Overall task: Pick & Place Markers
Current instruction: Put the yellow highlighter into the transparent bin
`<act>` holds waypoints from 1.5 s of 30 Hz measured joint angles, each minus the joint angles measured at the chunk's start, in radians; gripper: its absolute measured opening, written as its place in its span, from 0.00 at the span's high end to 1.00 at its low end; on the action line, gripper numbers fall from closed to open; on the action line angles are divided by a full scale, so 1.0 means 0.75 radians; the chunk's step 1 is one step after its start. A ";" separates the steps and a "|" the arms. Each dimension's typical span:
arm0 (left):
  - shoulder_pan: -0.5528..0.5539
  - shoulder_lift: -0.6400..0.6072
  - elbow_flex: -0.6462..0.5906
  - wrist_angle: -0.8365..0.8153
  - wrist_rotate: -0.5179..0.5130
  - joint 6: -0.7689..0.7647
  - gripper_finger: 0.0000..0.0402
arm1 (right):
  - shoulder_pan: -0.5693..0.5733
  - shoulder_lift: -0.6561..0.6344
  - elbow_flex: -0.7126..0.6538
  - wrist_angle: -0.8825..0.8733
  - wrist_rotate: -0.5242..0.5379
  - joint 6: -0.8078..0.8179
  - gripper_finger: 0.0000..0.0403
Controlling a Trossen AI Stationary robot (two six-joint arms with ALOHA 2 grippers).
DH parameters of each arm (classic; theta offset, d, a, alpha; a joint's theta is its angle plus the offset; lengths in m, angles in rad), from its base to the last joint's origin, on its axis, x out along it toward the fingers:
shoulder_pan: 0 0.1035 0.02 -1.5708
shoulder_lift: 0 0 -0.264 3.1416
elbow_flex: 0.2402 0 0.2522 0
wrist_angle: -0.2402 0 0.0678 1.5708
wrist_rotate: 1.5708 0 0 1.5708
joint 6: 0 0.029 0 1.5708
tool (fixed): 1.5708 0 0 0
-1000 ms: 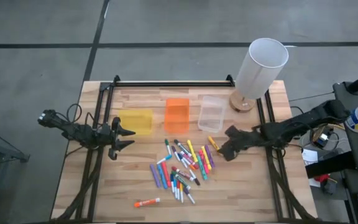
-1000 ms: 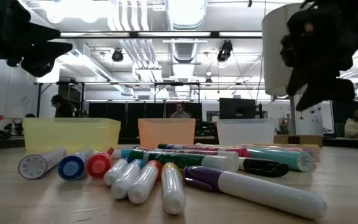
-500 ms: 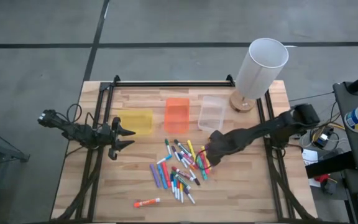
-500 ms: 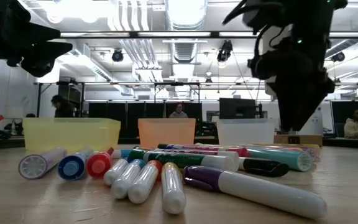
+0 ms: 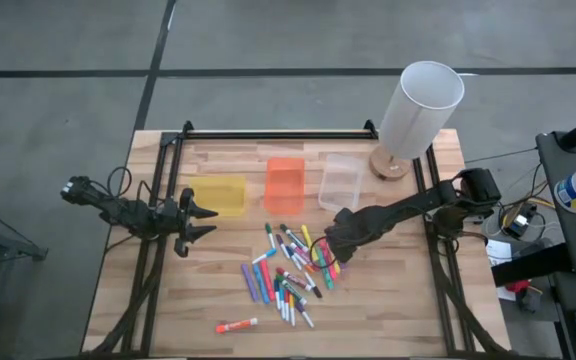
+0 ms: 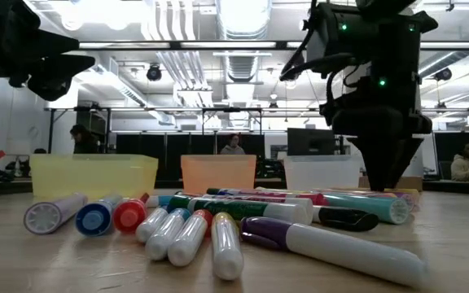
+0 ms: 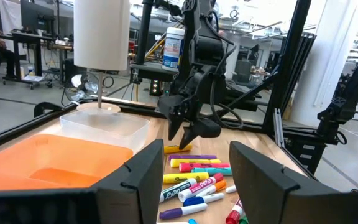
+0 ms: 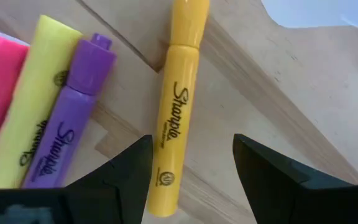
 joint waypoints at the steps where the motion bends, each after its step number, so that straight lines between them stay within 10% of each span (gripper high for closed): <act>1: 0.000 0.000 0.000 0.000 0.000 0.000 0.56 | 0.000 -0.001 -0.004 0.006 0.000 0.000 0.47; 13: 0.000 0.000 0.000 0.000 0.000 0.000 0.56 | -0.001 0.001 -0.078 0.129 -0.056 0.005 0.49; 25: 0.000 0.000 0.000 0.000 0.000 0.000 0.56 | -0.001 -0.007 -0.078 0.162 -0.088 -0.001 0.87; 34: 0.000 0.000 0.000 0.000 0.000 0.000 0.56 | -0.002 -0.082 0.013 0.066 -0.136 -0.004 0.87; 45: 0.000 0.001 0.000 0.001 0.000 0.000 0.56 | -0.106 -0.122 0.385 -0.241 0.139 -0.147 0.86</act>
